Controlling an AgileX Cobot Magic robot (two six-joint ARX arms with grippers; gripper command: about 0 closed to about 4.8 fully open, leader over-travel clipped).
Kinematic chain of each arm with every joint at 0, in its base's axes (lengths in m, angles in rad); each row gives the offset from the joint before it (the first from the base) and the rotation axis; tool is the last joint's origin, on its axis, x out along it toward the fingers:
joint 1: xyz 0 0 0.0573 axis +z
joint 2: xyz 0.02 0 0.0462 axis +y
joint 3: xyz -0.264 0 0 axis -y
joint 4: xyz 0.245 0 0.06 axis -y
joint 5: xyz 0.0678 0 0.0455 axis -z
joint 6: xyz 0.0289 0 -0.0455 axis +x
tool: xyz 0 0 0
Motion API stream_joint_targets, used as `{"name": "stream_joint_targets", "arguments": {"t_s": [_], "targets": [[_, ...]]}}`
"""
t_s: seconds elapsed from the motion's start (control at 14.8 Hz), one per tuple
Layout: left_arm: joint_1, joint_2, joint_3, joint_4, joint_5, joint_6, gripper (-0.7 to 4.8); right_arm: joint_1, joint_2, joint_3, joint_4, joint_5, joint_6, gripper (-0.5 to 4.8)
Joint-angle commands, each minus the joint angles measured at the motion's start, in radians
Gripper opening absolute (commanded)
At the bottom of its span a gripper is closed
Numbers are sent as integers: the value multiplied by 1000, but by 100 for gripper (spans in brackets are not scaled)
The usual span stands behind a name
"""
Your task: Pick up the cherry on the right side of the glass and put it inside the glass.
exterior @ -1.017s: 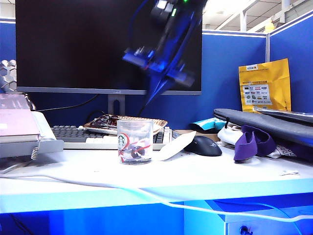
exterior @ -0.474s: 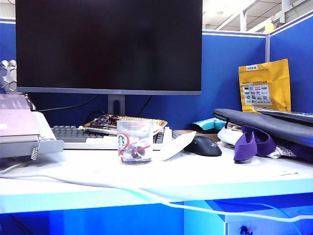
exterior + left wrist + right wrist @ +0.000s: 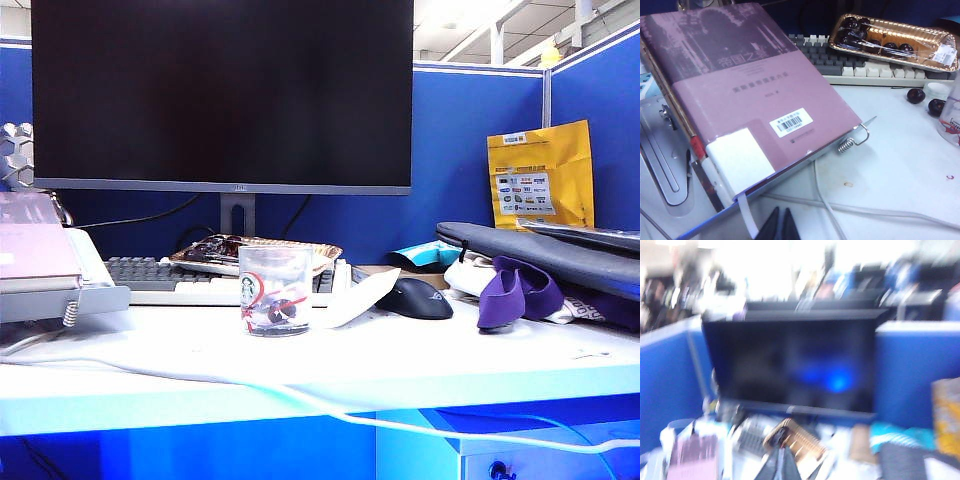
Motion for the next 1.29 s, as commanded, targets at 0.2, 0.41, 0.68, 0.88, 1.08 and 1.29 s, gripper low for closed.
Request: {"name": "stream_joint_targets", "arguments": {"t_s": [0.2,0.41,0.68,0.88,1.08,1.29], "targets": [[1,-3,0,-12,4,4,-5,-5,-273,0,-230,42,-3,-5],[1,-3,0,-12,4,4,-5,1,-406,-171,-231,97,-5,-5],[1,-3,0,-12,3,4,-5,-21,-692,-952,276,158,-5,-5],[1,-3,0,-12,3,4,-5,-138,-824,-1547,795,123,-2,-5],[1,-3,0,-12,3,4,-5,-243,-868,-1881,920,-53,1,-5],[1,-3,0,-12,3,4,-5,-312,-945,-2057,1060,-57,2,-5]]}}
